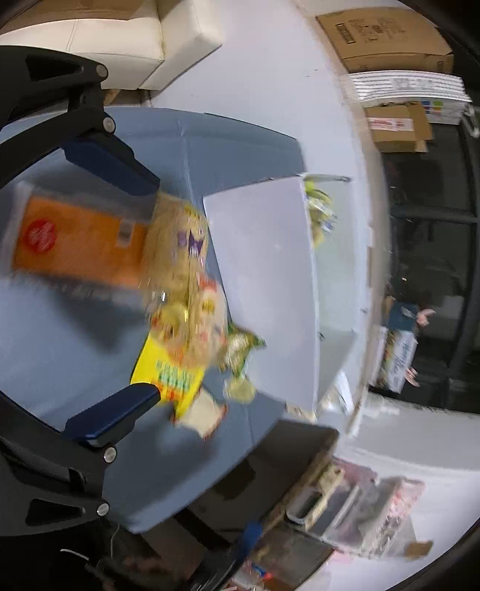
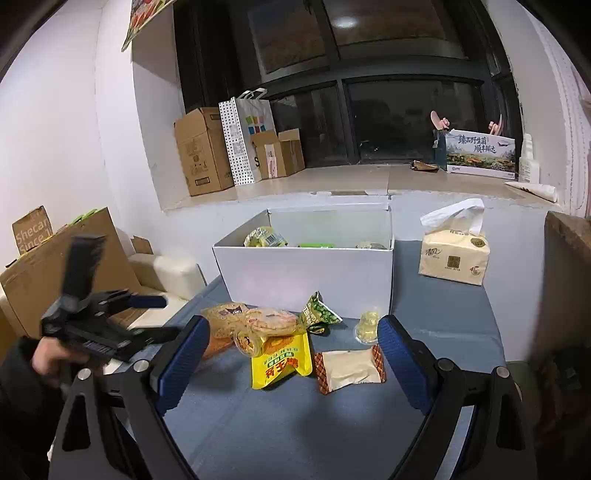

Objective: Organize snacks
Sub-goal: 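Grasp yellow cartoon-printed bag with left tool while right tool grasps bread pack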

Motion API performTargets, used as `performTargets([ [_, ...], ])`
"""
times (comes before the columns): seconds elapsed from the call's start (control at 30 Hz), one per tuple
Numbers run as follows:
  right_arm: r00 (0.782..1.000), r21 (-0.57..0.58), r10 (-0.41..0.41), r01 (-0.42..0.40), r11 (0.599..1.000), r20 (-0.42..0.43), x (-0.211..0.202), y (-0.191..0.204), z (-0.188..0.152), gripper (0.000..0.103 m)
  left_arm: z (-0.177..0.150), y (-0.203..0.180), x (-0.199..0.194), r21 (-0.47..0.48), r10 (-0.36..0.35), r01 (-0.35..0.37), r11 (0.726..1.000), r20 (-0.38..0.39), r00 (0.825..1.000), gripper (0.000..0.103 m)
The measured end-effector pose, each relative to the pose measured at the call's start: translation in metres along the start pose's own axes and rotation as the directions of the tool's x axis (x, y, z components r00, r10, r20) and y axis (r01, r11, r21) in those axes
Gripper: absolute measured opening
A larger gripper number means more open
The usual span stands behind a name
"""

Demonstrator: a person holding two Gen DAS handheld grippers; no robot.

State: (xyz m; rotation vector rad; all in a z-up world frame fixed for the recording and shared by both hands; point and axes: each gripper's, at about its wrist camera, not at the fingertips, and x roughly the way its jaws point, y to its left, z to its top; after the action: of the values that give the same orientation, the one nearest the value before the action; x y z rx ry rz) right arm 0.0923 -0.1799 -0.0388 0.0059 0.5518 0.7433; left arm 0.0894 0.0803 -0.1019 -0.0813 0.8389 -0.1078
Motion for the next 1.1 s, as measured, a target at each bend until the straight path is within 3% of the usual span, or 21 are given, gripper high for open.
performTargets([
  [0.23, 0.999, -0.031, 0.002, -0.003, 1.000, -0.033, 0.010, 0.010, -0.006, 0.095, 0.015, 0.020, 0.066, 0.071, 0.054, -0.045, 0.996, -0.137, 0.989, 0.103],
  [0.4, 0.998, -0.035, -0.006, 0.004, 0.999, -0.056, 0.016, 0.011, -0.010, 0.095, 0.019, 0.018, 0.088, 0.074, 0.014, -0.002, 0.997, -0.164, 0.986, 0.103],
  [0.43, 0.998, -0.035, -0.008, 0.006, 0.999, -0.061, 0.018, 0.010, -0.011, 0.095, 0.018, 0.018, 0.089, 0.077, 0.010, 0.003, 0.997, -0.166, 0.986, 0.101],
  [0.47, 0.998, -0.033, -0.008, 0.006, 0.999, -0.064, 0.018, 0.010, -0.012, 0.095, 0.017, 0.018, 0.090, 0.073, -0.005, 0.017, 0.997, -0.169, 0.986, 0.092],
  [0.5, 0.998, -0.030, -0.008, 0.006, 1.000, -0.065, 0.019, 0.010, -0.013, 0.095, 0.016, 0.019, 0.088, 0.067, -0.019, 0.030, 0.997, -0.163, 0.986, 0.084],
  [0.57, 0.998, -0.033, -0.009, 0.007, 0.999, -0.069, 0.018, 0.010, -0.014, 0.095, 0.015, 0.021, 0.081, 0.061, -0.011, 0.020, 0.998, -0.149, 0.989, 0.080],
  [0.87, 0.995, -0.055, 0.001, -0.007, 0.998, -0.104, 0.033, 0.020, -0.013, 0.095, -0.003, 0.028, 0.001, 0.024, -0.038, 0.038, 0.999, 0.000, 0.999, 0.080],
  [1.1, 0.976, -0.068, 0.057, -0.072, 0.995, -0.210, 0.098, 0.032, 0.004, 0.095, -0.022, 0.030, -0.065, -0.016, -0.075, 0.077, 0.997, 0.109, 0.991, 0.080],
])
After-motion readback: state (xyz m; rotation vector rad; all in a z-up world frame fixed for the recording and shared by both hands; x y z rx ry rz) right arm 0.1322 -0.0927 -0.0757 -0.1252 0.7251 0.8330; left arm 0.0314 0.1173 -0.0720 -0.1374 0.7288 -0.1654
